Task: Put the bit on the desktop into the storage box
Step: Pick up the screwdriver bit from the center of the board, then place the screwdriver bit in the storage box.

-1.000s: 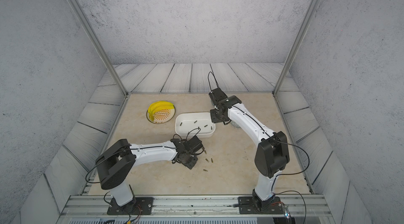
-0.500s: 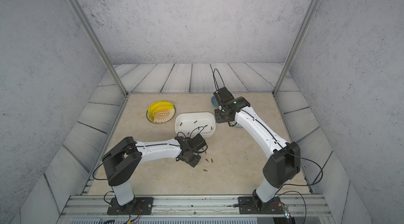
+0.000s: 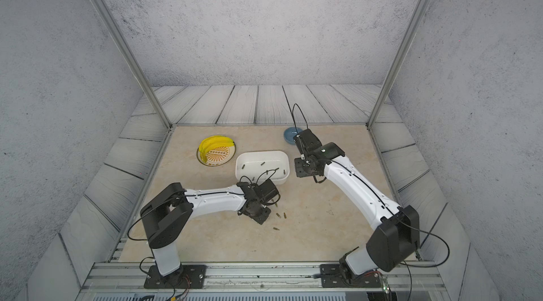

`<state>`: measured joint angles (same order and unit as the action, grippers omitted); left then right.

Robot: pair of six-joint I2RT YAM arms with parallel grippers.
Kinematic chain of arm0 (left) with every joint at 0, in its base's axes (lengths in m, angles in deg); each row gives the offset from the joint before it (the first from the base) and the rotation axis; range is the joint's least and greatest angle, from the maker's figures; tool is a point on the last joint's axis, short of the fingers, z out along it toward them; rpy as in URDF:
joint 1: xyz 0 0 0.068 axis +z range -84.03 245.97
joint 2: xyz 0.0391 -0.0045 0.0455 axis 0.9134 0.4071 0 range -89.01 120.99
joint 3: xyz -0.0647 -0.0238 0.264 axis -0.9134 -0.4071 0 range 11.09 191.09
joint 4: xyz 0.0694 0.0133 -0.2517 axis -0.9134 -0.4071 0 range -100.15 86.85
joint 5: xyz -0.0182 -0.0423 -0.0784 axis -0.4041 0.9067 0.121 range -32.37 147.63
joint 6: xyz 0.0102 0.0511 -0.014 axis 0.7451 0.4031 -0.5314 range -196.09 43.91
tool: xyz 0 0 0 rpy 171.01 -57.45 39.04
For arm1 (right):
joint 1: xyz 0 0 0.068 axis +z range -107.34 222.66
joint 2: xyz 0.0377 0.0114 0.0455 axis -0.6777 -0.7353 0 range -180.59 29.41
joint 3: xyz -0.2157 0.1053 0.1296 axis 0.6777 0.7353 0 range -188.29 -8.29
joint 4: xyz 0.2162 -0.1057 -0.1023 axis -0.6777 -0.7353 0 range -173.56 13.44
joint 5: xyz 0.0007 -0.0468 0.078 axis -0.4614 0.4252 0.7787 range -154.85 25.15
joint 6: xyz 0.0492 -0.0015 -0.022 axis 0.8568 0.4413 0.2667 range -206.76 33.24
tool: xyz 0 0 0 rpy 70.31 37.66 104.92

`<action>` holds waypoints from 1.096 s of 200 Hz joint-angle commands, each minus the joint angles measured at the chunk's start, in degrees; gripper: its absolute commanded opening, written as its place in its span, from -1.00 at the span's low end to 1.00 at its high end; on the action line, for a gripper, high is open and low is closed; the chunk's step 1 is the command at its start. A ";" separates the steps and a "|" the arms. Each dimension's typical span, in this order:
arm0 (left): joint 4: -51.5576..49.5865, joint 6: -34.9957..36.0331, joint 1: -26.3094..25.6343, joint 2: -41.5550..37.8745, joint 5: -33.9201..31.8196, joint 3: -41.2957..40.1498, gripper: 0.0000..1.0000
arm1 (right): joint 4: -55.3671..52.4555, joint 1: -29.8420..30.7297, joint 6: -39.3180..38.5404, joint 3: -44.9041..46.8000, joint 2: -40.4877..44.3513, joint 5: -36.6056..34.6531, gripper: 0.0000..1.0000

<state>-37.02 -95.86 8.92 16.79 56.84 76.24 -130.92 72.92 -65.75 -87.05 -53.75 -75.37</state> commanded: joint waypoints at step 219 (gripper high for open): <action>-12.86 11.78 12.13 -1.96 1.89 18.07 -1.00 | 17.37 0.52 4.47 27.04 5.25 8.50 -0.20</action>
<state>-46.70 -88.97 17.07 15.45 58.02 89.09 -116.06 72.99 -61.77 -61.98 -47.10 -69.25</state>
